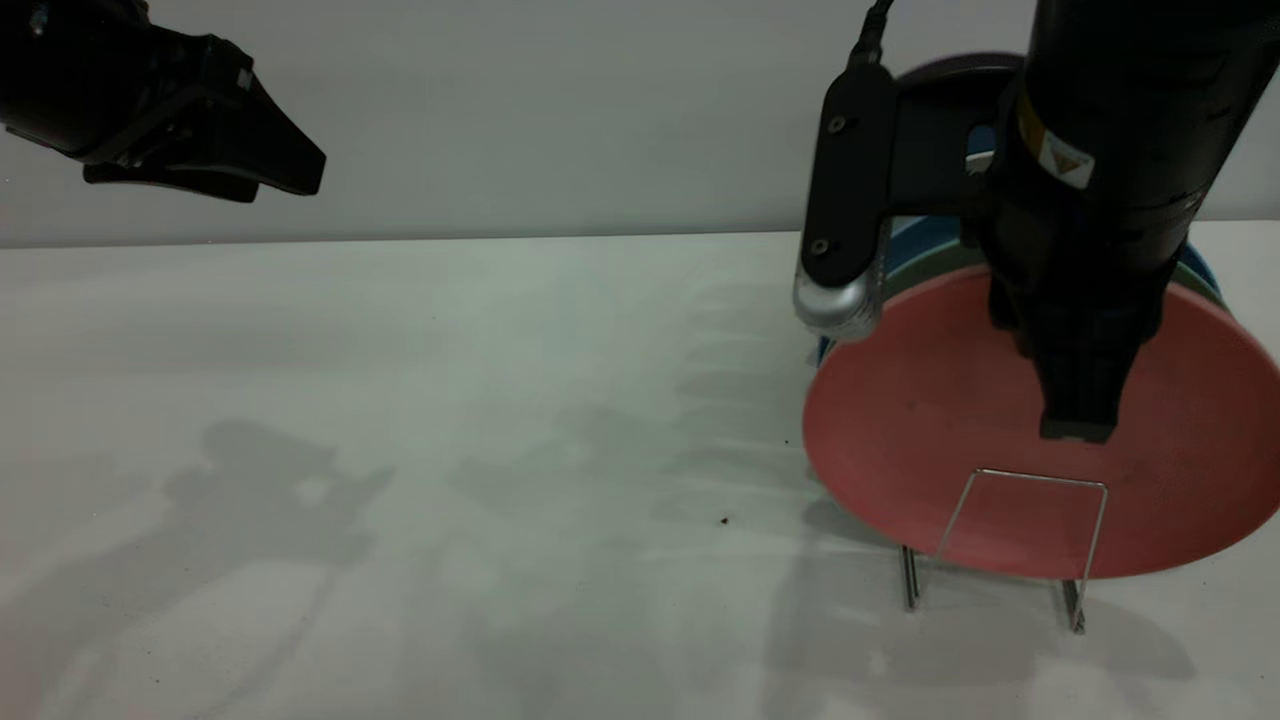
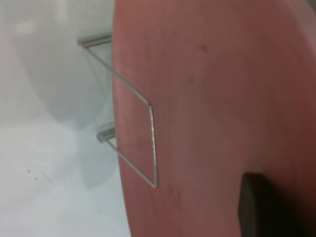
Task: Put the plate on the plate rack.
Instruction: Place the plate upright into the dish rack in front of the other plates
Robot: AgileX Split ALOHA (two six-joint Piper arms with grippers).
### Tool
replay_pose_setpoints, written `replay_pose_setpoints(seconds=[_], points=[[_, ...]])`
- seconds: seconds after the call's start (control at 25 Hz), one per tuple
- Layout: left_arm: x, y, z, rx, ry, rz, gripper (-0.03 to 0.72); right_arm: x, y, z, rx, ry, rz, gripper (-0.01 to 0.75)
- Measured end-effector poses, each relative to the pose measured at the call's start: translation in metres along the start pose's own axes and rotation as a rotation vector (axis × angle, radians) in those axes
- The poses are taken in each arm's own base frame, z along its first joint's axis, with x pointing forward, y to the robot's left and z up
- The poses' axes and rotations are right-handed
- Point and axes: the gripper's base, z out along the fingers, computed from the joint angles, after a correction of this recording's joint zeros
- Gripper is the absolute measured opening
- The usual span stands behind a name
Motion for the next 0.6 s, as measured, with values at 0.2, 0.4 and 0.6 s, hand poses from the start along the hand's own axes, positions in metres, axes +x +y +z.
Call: replay_pose_setpoints(seconds=[0.2, 0.4, 0.6], points=[[0.0000, 0.0000, 0.0000, 0.000, 0.000, 0.000, 0.497, -0.0004, 0.0017, 0.0050, -0.007, 0.010, -0.008, 0.126], [0.0000, 0.0000, 0.0000, 0.000, 0.000, 0.000, 0.497, 0.0007, 0.0015, 0.0053, -0.011, 0.017, 0.001, 0.197], [0.0000, 0.0000, 0.0000, 0.000, 0.000, 0.000, 0.497, 0.0005, 0.0028, 0.0053, -0.026, 0.016, 0.021, 0.312]])
